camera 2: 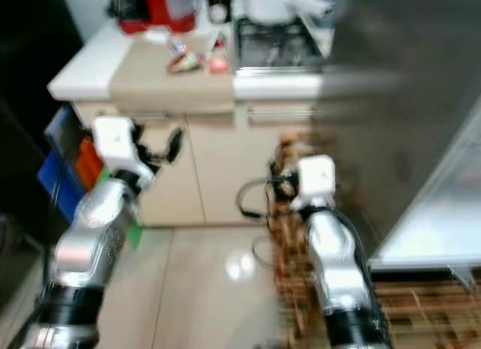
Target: Restocking fridge
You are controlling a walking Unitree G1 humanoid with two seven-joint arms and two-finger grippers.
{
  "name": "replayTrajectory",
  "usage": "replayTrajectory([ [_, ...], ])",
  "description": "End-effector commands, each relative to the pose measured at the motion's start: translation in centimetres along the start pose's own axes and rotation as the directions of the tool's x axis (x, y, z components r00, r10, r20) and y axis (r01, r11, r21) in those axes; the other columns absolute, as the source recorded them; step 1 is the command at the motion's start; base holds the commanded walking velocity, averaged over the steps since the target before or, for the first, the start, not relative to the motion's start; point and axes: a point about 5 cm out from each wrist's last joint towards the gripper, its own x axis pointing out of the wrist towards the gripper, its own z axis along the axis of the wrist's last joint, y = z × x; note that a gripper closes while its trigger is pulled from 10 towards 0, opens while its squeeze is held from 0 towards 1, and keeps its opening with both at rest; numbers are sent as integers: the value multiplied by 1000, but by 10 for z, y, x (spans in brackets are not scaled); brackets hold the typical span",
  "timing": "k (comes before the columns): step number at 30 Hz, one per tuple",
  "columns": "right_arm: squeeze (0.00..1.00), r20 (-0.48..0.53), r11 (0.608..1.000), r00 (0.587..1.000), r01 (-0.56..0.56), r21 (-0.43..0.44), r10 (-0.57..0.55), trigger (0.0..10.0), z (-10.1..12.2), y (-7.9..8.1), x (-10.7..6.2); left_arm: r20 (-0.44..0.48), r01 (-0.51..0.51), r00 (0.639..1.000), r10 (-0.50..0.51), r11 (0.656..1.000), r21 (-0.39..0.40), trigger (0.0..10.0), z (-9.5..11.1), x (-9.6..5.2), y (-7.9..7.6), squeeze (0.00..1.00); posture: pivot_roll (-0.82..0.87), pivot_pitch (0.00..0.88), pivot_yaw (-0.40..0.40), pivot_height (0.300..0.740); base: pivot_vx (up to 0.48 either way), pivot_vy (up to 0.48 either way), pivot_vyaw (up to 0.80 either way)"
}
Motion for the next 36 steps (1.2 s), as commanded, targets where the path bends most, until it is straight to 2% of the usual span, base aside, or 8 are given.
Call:
replayTrajectory([
  [1, 149, 22, 1000, 999, -26, 10, 25, 10000, 5, 8, 4, 10, -18, 1000, 18, 1000, 10, 10000, 4, 2, 8, 0, -32, 0, 50, 740, 480, 0, 0],
  [20, 149, 36, 999, 999, -35, 19, 34, 10000, 10, 11, 5, 16, -10, 1000, 10, 1000, -9, 10000, 5, 3, 8, 0, -39, 0, 59, 740, 480, 0, 0],
  [27, 149, 163, 997, 985, -61, 48, 53, 10000, 58, 19, 21, 32, -8, 999, 9, 1000, -7, 10000, 7, 3, 8, 0, -39, 0, 62, 740, 467, 0, 0],
  [29, 149, 177, 997, 983, -64, 47, 55, 10000, 63, 19, 22, 38, -7, 999, 8, 1000, -7, 10000, 8, 3, 7, 0, -39, 0, 62, 740, 465, 0, 0],
  [30, 145, 234, 996, 970, -71, 49, 58, 10000, 83, 19, 27, 50, -9, 999, 9, 1000, -10, 10000, 10, 4, 8, 0, -39, 0, 62, 740, 442, 0, 0],
  [31, 145, 234, 996, 970, -71, 49, 58, 10000, 83, 19, 27, 50, -9, 999, 9, 1000, -10, 10000, 10, 4, 8, 0, -39, 0, 62, 740, 442, 0, 0],
  [34, 129, 389, 990, 914, -138, 39, 112, 10000, 144, 28, 40, 65, -9, 998, 10, 1000, -7, 10000, 14, 4, 8, 0, -30, 0, 64, 740, 97, 0, 0],
  [36, 122, 405, 986, 906, -156, 50, 123, 10000, 151, 29, 42, 69, -8, 998, 9, 1000, -8, 10000, 14, 4, 8, 0, -30, 0, 64, 740, 0, 0, 0],
])
